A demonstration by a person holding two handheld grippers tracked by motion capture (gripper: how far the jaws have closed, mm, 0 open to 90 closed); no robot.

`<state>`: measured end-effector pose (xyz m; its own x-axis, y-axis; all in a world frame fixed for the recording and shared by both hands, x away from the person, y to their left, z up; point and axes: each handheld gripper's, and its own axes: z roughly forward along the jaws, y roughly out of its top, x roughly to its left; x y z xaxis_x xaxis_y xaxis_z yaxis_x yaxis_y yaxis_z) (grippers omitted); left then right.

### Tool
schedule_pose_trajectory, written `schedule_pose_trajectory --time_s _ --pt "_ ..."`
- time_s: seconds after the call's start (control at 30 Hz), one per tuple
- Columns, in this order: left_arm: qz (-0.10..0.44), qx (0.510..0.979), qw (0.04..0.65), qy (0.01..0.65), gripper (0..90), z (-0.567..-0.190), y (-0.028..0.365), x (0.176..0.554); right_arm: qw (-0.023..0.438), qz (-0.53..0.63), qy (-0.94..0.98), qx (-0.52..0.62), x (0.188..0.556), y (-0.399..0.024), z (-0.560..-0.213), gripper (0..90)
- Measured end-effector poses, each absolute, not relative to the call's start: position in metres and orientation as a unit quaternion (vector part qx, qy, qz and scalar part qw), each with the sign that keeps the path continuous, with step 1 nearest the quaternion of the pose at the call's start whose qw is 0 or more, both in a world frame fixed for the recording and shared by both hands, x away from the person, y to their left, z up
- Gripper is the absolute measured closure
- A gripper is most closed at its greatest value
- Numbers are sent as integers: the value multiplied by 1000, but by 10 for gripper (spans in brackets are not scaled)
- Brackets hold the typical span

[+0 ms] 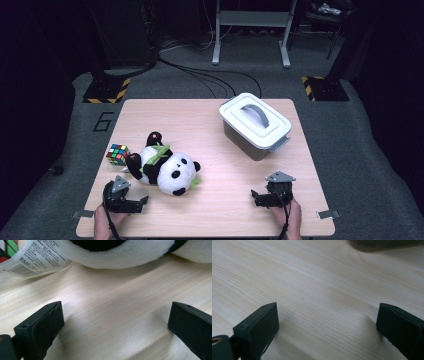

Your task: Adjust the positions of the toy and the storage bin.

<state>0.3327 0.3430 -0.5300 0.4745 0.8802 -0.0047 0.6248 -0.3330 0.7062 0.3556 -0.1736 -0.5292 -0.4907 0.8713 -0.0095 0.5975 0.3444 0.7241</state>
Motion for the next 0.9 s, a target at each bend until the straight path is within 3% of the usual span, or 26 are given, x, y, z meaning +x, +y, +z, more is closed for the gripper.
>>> schedule_pose_trajectory --time_s 0.9 --pt "208 785 334 478 1 -532 338 339 187 342 793 468 359 -178 -527 28"
